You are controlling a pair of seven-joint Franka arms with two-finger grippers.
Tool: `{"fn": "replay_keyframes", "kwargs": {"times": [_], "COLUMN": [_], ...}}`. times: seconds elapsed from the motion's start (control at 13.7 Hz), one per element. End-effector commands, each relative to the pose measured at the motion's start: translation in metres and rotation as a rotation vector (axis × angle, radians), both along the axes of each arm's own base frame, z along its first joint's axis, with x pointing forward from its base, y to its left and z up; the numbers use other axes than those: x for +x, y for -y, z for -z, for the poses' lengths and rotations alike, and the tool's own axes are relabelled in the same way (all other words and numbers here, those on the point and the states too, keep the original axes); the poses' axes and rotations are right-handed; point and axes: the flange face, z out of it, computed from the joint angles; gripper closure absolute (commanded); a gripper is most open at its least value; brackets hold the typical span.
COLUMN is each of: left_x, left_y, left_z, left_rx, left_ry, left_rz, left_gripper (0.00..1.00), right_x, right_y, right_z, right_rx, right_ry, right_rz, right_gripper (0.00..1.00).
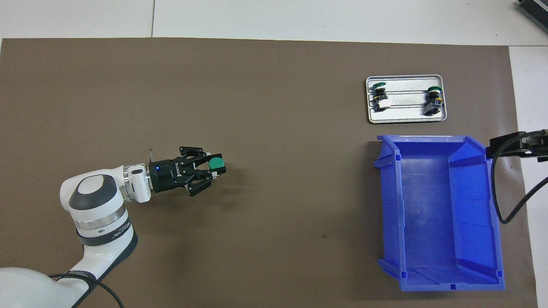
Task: Place and press button with both arms
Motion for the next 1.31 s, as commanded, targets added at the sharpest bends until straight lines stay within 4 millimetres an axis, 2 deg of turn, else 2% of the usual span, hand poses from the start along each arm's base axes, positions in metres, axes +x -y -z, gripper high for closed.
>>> {"fn": "replay_keyframes", "kwargs": {"times": [0.0,0.51,0.66,0.8,1.24], "left_x": [-0.004,-0.003,-0.004,-0.003,-0.002], "left_y": [0.002,0.011,0.016,0.025,0.025], "left_z": [0.003,0.016,0.023,0.039,0.041], "left_rx": [-0.022,-0.026,-0.012,-0.015,-0.013], "left_ry": [0.023,0.012,0.002,0.010,0.019], "left_rz": [-0.007,-0.050,-0.052,-0.036,-0.032], "left_gripper": [1.00,1.00,1.00,1.00,1.00], "right_x": [-0.002,-0.002,-0.002,-0.002,-0.002], "right_y": [0.001,0.001,0.001,0.001,0.001], "right_z": [-0.002,-0.002,-0.002,-0.002,-0.002], "right_rx": [0.004,0.004,0.004,0.004,0.004], "right_ry": [0.011,0.009,0.011,0.011,0.009], "right_rz": [-0.016,-0.016,-0.016,-0.016,-0.016], "right_gripper": [0.00,0.00,0.00,0.00,0.00]}}
